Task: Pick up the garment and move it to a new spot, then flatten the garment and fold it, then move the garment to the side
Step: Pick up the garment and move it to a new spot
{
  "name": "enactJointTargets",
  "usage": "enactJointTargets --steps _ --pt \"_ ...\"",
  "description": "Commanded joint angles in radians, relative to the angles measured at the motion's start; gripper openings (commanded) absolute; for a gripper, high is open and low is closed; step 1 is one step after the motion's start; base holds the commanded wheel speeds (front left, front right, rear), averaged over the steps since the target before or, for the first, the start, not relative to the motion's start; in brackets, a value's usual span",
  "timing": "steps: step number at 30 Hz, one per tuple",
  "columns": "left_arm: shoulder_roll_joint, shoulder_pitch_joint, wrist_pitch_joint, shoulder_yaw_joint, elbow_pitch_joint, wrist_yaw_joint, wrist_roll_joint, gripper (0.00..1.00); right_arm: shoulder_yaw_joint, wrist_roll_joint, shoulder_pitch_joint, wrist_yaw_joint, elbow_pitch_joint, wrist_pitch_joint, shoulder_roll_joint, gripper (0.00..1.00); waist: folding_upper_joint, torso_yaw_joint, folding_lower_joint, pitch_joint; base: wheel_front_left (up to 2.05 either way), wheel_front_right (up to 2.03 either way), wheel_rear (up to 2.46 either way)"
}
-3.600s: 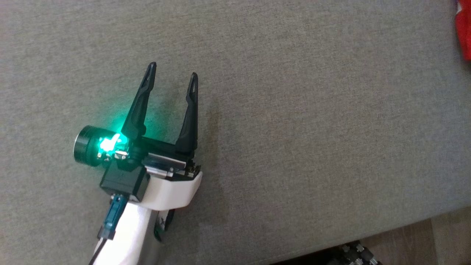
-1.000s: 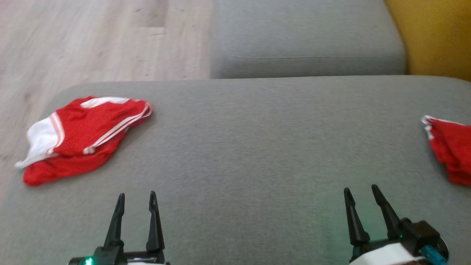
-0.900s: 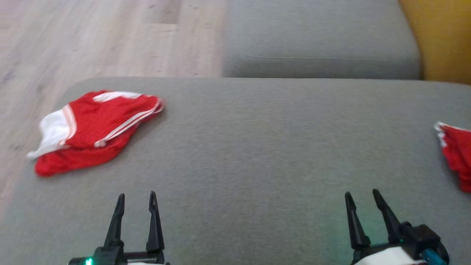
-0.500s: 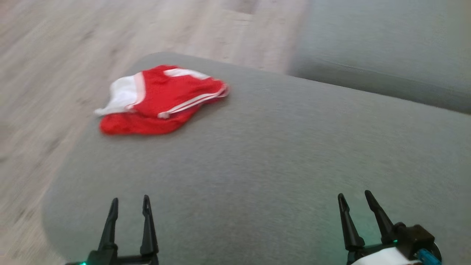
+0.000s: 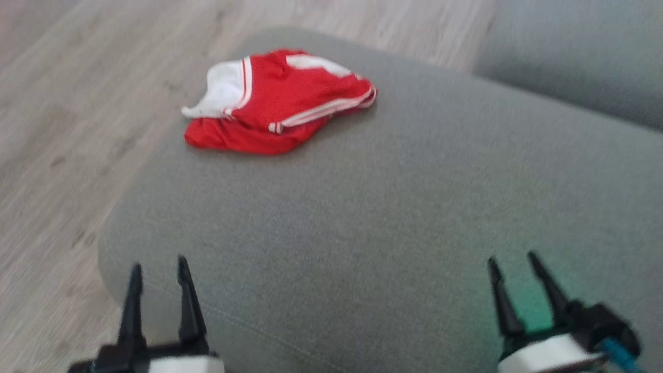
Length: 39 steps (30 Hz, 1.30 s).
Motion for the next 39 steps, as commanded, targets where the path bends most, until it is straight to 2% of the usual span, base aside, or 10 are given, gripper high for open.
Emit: enactJointTargets --steps 1,4,9,15,20,25,29,30,31,39 --pt "-0.003 -0.071 -0.005 0.038 -0.051 0.013 -0.008 1.0 0.011 -0.007 -0.065 -0.001 -0.042 -0.007 -0.037 1.0 0.0 -0.016 0.0 0.077 0.0 0.0 0.0" --pt "-0.003 -0.179 -0.005 0.046 -0.092 0.015 -0.016 1.0 -0.002 -0.018 -0.105 -0.001 -0.069 -0.007 -0.105 1.0 0.0 -0.046 0.0 0.207 0.0 0.0 0.0" --pt "-0.003 -0.423 -0.005 0.06 -0.057 -0.045 0.016 1.0 -0.015 -0.023 -0.153 -0.001 -0.107 -0.007 -0.2 1.0 0.0 -0.073 0.0 0.36 0.0 0.0 0.0" --pt "0.04 -0.799 0.021 0.075 0.256 -0.123 0.027 1.0 -0.013 -0.029 -0.194 -0.001 -0.144 -0.007 -0.277 1.0 0.0 -0.117 0.0 0.467 0.0 0.0 0.0" --pt "0.072 -1.058 0.246 0.095 0.569 -0.119 -0.001 1.0 -0.023 -0.028 -0.216 -0.001 -0.169 -0.007 -0.321 1.0 0.0 -0.165 0.0 0.52 0.0 0.0 0.0" --pt "0.086 -1.159 0.414 0.139 0.845 -0.115 -0.065 1.0 -0.021 -0.027 -0.232 -0.001 -0.19 -0.007 -0.334 1.0 0.0 -0.212 0.0 0.557 0.0 0.0 0.0" --pt "0.093 -1.169 0.426 0.157 0.954 -0.113 -0.089 1.0 -0.019 -0.028 -0.233 -0.001 -0.193 -0.007 -0.329 1.0 0.0 -0.23 0.0 0.567 0.0 0.0 0.0" --pt "0.092 -1.17 0.411 0.157 0.975 -0.119 -0.091 0.38 -0.021 -0.028 -0.232 -0.001 -0.193 -0.007 -0.327 1.0 0.0 -0.232 0.0 0.568 0.0 0.0 0.0" --pt "0.092 -1.171 0.393 0.156 0.992 -0.129 -0.094 0.0 -0.024 -0.028 -0.232 -0.001 -0.193 -0.007 -0.324 1.0 0.0 -0.233 0.0 0.569 0.0 0.0 0.0" --pt "0.134 -1.232 0.161 0.11 0.994 -0.191 -0.054 0.0 0.002 -0.022 -0.244 -0.001 -0.159 -0.007 -0.269 1.0 0.0 -0.246 0.0 0.453 0.0 0.0 0.0"
